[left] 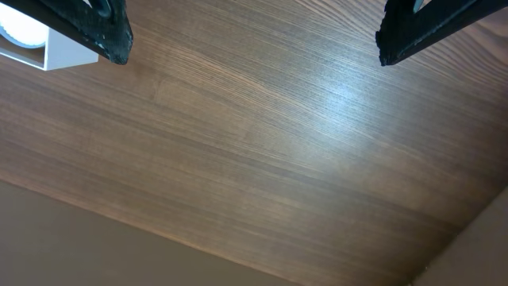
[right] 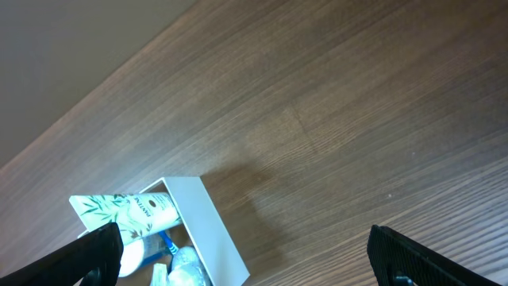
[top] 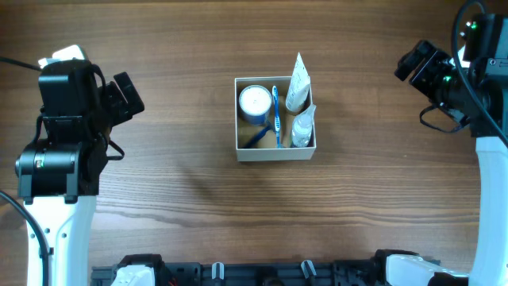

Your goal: Pack container

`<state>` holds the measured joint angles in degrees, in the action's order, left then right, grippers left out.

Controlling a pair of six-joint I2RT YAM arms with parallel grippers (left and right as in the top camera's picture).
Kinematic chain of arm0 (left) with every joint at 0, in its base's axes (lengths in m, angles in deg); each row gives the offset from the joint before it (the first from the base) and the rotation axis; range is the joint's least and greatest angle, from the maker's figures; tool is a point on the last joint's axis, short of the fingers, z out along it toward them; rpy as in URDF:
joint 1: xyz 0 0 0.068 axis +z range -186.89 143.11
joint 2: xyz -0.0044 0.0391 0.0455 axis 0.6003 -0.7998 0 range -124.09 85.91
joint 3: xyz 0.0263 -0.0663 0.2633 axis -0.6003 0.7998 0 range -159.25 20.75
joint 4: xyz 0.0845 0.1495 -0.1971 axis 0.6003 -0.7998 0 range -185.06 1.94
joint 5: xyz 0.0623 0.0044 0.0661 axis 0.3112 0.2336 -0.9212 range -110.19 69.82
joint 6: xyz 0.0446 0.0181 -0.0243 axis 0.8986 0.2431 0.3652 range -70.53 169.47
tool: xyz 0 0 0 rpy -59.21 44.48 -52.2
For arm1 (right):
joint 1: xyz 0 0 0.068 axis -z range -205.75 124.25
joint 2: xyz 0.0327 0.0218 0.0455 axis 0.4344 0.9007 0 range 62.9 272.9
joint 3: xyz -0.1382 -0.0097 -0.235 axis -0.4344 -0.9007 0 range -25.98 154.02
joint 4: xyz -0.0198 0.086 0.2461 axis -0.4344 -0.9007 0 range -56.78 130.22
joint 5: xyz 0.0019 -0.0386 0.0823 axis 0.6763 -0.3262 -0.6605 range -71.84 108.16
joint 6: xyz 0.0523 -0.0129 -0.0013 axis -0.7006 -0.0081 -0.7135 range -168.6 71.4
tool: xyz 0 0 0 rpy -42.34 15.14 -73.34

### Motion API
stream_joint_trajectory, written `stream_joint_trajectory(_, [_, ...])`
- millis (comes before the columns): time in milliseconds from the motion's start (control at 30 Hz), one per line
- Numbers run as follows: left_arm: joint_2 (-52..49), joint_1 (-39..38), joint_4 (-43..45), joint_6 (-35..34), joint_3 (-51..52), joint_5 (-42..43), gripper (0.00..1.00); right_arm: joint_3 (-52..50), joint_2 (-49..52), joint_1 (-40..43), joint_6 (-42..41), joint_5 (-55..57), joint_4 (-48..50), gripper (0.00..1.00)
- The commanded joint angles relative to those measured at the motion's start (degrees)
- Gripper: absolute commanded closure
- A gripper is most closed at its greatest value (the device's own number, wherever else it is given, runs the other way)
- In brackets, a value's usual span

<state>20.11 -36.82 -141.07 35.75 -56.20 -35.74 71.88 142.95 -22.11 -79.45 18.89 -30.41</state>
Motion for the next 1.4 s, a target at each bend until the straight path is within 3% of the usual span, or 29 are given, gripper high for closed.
stream_joint_trajectory(0, [0.02,0.31,-0.02,-0.92,-0.33,0.50,0.00,-0.28,0.42,0.20,-0.57,1.20,0.00,0.00])
stream_joint_trajectory(200, [0.02,0.31,-0.04,-0.92,-0.33,0.52,0.00,-0.74,-0.46,0.17,0.66,3.23,-0.31,0.00])
stream_joint_trajectory(300, [0.02,0.31,-0.04,-0.92,-0.33,0.50,0.00,-6.01,-7.91,-0.44,11.61,1.49,8.52,0.00])
stream_joint_trajectory(433, [0.02,0.31,-0.02,-0.92,-0.33,0.52,0.00,-17.81,-18.40,-1.88,22.38,-2.19,19.54,0.00])
stream_joint_trajectory(567, [0.02,0.31,-0.04,-0.92,-0.33,0.52,0.00,-33.27,-30.49,-1.95,26.27,-2.47,28.59,0.00])
stream_joint_trajectory(700, [0.02,0.31,-0.02,-0.92,-0.33,0.52,0.00,-50.77,-43.32,-1.95,27.71,-2.51,36.63,0.00])
stream_joint_trajectory(900, [0.02,0.31,-0.04,-0.92,-0.33,0.52,0.00,-68.48,-58.21,-1.95,27.67,-5.88,44.39,0.00])
stream_joint_trajectory(1267, [0.02,0.31,-0.04,-0.92,-0.33,0.52,0.00,-82.09,-78.16,-1.95,27.23,-7.02,45.99,0.00])
stream_joint_trajectory(1367, [0.00,0.31,-0.04,-0.92,-0.33,0.52,0.00,-84.15,-79.58,-1.90,26.45,-7.21,46.90,0.00])
